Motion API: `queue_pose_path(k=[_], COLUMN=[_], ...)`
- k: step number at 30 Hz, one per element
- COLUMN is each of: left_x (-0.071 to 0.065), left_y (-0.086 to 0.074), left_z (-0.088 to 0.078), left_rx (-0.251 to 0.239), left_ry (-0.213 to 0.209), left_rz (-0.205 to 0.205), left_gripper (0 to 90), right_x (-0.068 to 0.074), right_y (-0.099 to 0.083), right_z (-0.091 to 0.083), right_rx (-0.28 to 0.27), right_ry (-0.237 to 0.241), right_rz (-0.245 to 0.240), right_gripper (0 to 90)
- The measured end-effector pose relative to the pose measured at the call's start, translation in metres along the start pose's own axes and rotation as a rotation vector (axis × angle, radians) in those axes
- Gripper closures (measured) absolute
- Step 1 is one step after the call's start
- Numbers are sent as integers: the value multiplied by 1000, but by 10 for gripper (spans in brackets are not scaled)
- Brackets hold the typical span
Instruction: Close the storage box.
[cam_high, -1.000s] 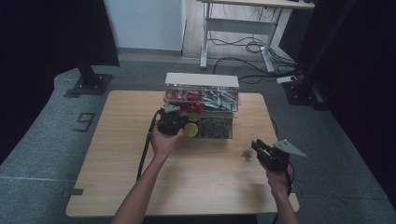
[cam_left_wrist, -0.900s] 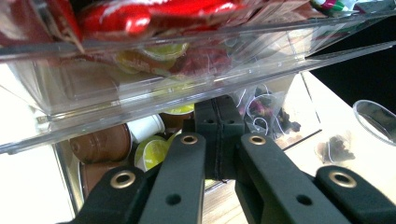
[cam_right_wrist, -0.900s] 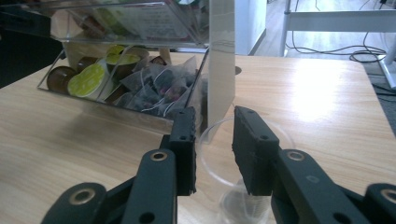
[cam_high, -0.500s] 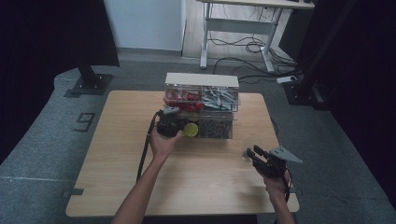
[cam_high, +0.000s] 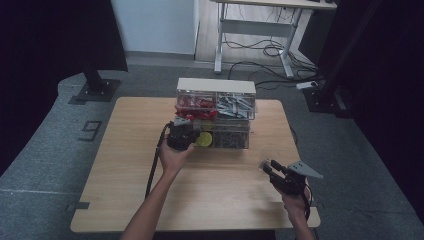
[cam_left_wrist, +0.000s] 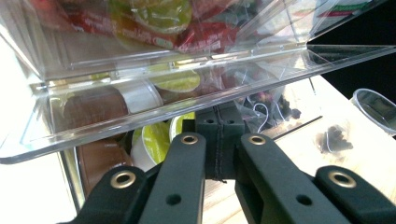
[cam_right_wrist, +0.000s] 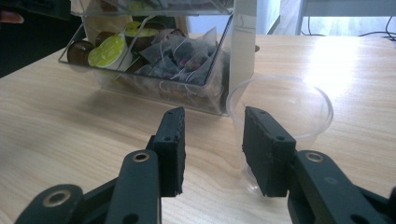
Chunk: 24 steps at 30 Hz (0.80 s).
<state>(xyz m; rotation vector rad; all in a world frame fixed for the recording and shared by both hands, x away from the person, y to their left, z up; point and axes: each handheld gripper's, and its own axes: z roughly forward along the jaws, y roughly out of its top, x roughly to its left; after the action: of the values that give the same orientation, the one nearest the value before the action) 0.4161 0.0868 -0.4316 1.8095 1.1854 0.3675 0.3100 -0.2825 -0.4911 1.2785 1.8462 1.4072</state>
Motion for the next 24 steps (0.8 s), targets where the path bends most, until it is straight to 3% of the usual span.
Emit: queue_pose_path(k=[24], left_x=[6], left_y=[-22], left_z=[3], left_rx=[29], left_ry=[-4], left_rz=[-26], left_gripper=[900], right_x=[5], right_y=[-13], right_z=[-2], right_rx=[23], right_ry=[11], right_rz=[-1], right_gripper=[585])
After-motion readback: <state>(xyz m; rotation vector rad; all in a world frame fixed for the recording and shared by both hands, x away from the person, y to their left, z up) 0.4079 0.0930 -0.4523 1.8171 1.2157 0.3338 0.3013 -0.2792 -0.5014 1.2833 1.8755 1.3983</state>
